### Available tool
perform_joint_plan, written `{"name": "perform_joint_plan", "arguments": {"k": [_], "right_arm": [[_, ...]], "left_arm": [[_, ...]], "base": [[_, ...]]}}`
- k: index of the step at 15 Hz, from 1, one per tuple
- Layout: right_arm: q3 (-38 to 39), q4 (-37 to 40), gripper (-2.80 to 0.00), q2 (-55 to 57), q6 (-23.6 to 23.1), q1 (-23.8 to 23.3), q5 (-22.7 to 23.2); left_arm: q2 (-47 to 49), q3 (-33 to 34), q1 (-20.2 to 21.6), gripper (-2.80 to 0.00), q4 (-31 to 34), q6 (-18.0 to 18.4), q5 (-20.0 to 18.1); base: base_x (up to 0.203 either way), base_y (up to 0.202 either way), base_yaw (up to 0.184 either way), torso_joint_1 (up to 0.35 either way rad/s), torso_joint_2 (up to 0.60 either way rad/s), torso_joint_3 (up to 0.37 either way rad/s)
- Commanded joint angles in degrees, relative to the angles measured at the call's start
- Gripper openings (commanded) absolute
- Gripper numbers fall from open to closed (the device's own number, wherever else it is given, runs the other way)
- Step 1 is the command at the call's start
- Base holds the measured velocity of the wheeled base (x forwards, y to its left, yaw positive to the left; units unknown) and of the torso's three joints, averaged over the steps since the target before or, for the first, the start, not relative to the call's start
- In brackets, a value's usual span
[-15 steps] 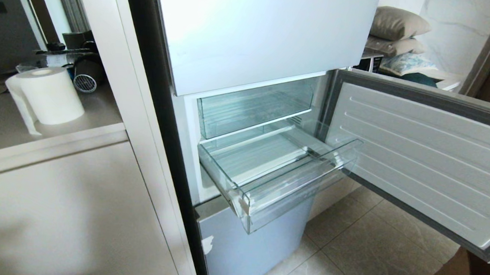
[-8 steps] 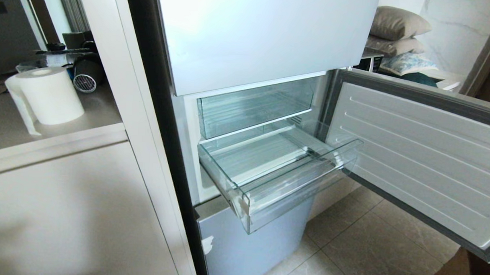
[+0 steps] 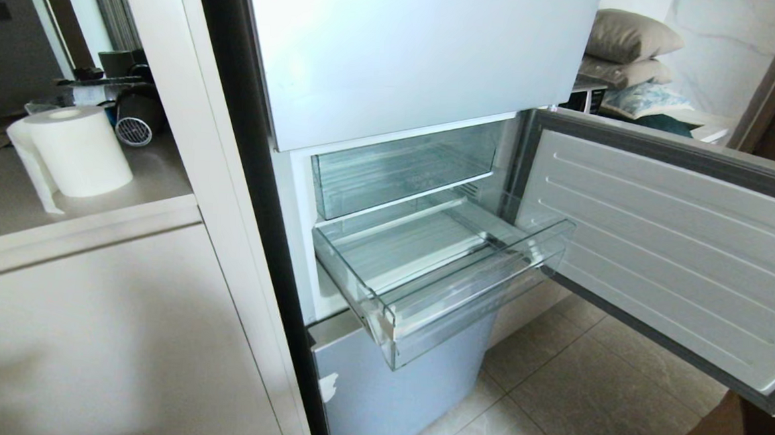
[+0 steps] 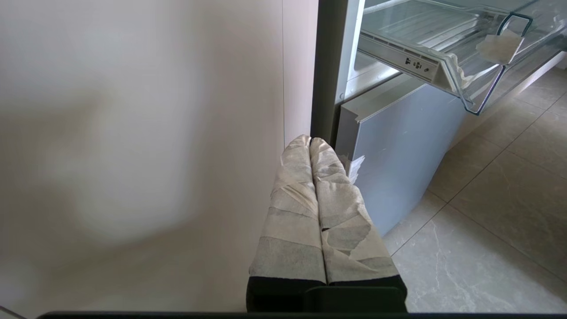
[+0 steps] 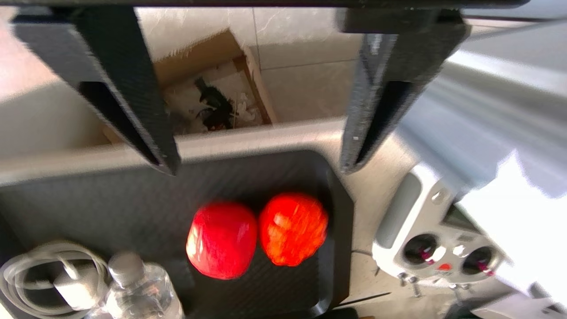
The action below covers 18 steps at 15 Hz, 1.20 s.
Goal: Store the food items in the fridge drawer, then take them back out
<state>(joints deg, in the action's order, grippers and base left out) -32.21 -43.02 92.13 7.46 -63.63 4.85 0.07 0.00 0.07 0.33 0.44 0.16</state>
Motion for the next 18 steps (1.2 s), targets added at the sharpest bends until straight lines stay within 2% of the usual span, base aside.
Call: {"name": "perform_joint_plan", "arguments": {"k": [1, 3, 6, 9, 11, 14, 18], "right_arm": [[-5.68, -0.45, 0.0, 9.36, -1.94, -3.45, 2.66], [-9.24, -0.48, 0.0, 12.98, -4.23, -5.96, 3.44], [-13.57, -0.63, 0.0, 17.55, -4.88, -7.95, 3.98], [-18.36, -1.57, 0.0, 24.38, -5.31, -8.23, 5.2], [-20.67, -5.46, 0.0, 28.98, -5.41, -8.21, 5.82], [-24.75, -9.27, 0.0, 33.98, -5.15, -8.04, 10.09], [-27.25, -10.52, 0.0, 36.78, -4.91, -7.94, 12.66]], "left_arm": [[0.01, 0.0, 0.01, -2.8, 0.02, 0.0, 0.02], [0.01, 0.0, 0.01, -2.8, 0.02, 0.0, 0.02], [0.01, 0.0, 0.01, -2.8, 0.02, 0.0, 0.02], [0.01, 0.0, 0.01, -2.8, 0.02, 0.0, 0.02], [0.01, 0.0, 0.01, -2.8, 0.02, 0.0, 0.02], [0.01, 0.0, 0.01, -2.8, 0.02, 0.0, 0.02], [0.01, 0.0, 0.01, -2.8, 0.02, 0.0, 0.02]], "base": [[0.0, 0.0, 0.0, 0.0, 0.0, 0.0], [0.0, 0.0, 0.0, 0.0, 0.0, 0.0], [0.0, 0.0, 0.0, 0.0, 0.0, 0.0], [0.0, 0.0, 0.0, 0.0, 0.0, 0.0], [0.0, 0.0, 0.0, 0.0, 0.0, 0.0], [0.0, 0.0, 0.0, 0.0, 0.0, 0.0], [0.0, 0.0, 0.0, 0.0, 0.0, 0.0]]}}
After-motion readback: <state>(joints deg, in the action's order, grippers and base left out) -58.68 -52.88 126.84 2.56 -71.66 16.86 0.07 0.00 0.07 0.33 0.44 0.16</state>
